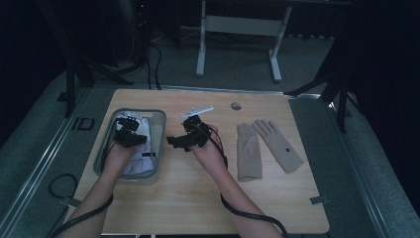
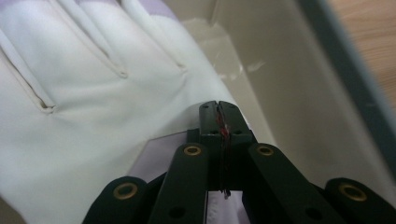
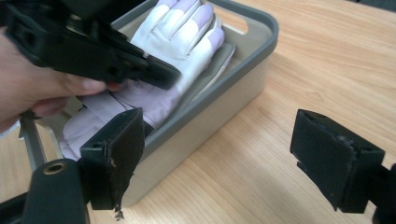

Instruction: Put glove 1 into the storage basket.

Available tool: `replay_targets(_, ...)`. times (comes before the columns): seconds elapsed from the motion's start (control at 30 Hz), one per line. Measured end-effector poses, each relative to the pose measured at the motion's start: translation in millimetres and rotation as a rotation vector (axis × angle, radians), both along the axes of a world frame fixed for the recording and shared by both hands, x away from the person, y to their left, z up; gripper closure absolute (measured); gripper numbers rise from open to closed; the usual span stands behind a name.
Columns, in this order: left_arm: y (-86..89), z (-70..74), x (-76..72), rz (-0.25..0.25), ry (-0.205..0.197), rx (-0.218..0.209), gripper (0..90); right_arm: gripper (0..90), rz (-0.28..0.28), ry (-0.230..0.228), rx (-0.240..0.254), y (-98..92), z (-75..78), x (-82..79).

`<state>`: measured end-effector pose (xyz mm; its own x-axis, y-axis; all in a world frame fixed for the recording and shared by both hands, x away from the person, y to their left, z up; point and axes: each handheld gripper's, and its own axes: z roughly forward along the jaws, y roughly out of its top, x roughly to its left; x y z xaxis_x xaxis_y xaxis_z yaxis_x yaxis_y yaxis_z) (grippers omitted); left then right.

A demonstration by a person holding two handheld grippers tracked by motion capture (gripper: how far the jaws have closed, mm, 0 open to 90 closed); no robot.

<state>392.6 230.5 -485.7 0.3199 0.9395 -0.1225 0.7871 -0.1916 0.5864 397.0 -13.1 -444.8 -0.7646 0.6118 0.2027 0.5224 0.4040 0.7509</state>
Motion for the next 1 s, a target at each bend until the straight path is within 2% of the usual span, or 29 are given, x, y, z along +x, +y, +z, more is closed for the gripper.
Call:
replay_targets(0.13,-2.6,10.8,-18.7,-0.050,-0.063,-0.039,81.7,16.4,0.000,-0.011,0.003,-9.5,1.8,-1.0)
replay_targets(0.2,-5.1,14.3,-27.7,-0.061,-0.091,-0.057,81.7,15.9,-0.008,-0.021,0.000,-15.1,2.6,-1.7)
replay_targets(0.33,-11.5,22.2,-44.5,-0.080,-0.147,-0.119,81.7,13.8,-0.011,-0.036,0.001,-28.0,3.5,-2.7)
replay_targets(0.4,-12.9,23.6,-47.2,-0.087,-0.157,-0.131,81.7,13.7,-0.007,-0.041,0.002,-32.2,3.9,-3.4)
replay_targets(0.47,-20.4,29.3,-58.9,-0.109,-0.195,-0.170,79.8,13.6,-0.008,-0.051,-0.006,-42.9,4.6,-4.5)
replay_targets(0.57,-28.7,33.2,-67.6,-0.136,-0.222,-0.183,77.9,13.3,-0.010,-0.056,-0.011,-54.2,4.9,-4.7)
replay_targets(0.7,-44.7,34.5,-75.9,-0.199,-0.231,-0.219,74.2,13.4,-0.016,-0.060,0.003,-69.5,4.2,-4.8)
replay_targets(0.83,-63.3,29.9,-81.3,-0.249,-0.248,-0.222,67.2,13.2,-0.029,-0.054,0.006,-84.6,1.7,-4.3)
replay_targets(0.93,-74.9,26.0,-83.2,-0.271,-0.256,-0.225,57.6,13.1,-0.040,-0.048,0.006,-94.5,0.0,-4.3)
replay_targets(1.0,-81.7,23.9,-82.9,-0.281,-0.246,-0.219,47.4,12.7,-0.044,-0.051,0.009,-100.9,-0.6,-4.3)
